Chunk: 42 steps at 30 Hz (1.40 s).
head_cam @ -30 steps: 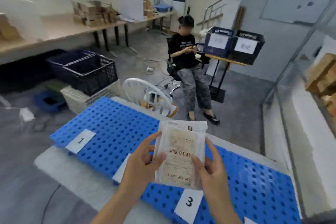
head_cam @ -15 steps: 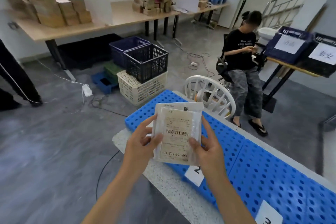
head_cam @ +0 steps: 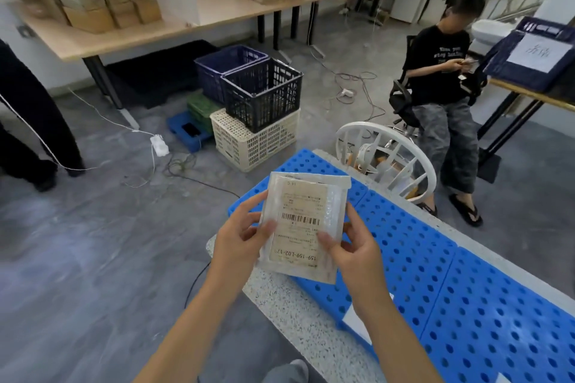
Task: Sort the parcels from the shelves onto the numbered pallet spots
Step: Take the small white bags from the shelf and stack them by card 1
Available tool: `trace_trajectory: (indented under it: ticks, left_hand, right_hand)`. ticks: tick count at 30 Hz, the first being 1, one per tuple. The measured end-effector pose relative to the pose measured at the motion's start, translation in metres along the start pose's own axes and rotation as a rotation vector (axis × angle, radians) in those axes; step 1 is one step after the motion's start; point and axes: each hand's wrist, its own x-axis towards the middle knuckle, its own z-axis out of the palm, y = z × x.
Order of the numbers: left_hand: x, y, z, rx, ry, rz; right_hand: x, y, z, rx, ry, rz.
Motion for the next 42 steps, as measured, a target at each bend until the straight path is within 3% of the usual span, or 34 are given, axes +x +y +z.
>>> trace_trajectory:
  ticks: [12, 20, 42]
  left_hand:
    - [0.127, 0.001, 0.046, 0.095, -0.101, -0.047]
    - [0.193, -0.031, 0.077, 0.132, -0.187, -0.141]
    - [0.397, -0.162, 0.063, 0.434, -0.447, -0.267]
  right_hand:
    - [0.108, 0.016, -0.019, 0.054, 0.046, 0.018]
    - [0.157, 0.044, -0.034, 0.058, 0.2, 0.14]
    - [0.329, 0.141, 0.007, -0.271, 0.292, 0.577]
